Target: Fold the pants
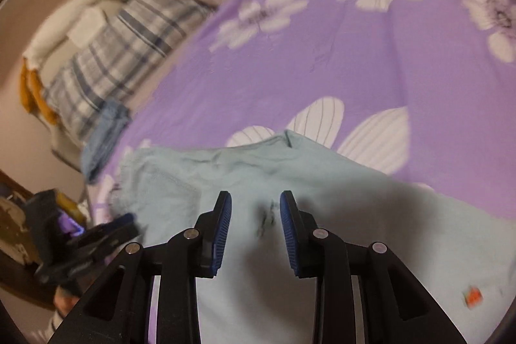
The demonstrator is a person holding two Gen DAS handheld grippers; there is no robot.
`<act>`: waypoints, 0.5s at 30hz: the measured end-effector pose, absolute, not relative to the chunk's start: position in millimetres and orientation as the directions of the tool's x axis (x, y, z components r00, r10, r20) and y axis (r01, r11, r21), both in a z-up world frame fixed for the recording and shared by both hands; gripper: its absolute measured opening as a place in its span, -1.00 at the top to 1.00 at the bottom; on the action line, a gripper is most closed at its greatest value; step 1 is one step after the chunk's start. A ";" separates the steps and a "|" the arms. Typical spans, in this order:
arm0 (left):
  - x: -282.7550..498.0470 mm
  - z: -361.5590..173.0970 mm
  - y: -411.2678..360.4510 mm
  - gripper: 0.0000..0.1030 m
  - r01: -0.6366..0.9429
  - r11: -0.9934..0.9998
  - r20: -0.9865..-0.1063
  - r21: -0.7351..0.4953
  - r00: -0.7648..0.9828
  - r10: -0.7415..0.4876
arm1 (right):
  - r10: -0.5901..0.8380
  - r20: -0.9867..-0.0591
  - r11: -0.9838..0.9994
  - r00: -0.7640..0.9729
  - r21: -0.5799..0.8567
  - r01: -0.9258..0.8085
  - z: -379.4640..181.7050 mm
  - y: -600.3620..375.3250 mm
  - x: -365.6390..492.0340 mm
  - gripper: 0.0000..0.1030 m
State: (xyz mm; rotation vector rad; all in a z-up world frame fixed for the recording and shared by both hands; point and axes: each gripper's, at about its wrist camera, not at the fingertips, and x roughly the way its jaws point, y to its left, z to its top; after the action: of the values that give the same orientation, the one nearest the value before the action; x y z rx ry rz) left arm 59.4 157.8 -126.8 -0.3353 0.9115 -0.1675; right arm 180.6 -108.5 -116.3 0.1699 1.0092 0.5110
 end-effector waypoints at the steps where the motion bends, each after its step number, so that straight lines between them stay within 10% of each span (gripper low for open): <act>1: 59.0 -126.9 159.4 0.00 0.000 0.931 -0.742 -0.365 0.605 -0.291 | 0.460 -0.780 0.883 0.424 0.351 -0.311 -123.2 -105.9 190.2 0.40; 15: 59.5 -127.8 156.8 -0.07 -0.017 0.928 -0.742 -0.372 0.606 -0.286 | 0.424 -0.705 0.905 0.568 0.327 -0.271 -103.0 -126.3 139.0 0.39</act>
State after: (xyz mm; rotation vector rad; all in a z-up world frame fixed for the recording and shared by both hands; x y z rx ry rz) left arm 59.5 156.8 -127.8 -0.3616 0.9117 -0.1598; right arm 139.0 -126.3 -103.0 0.1898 0.8760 0.4113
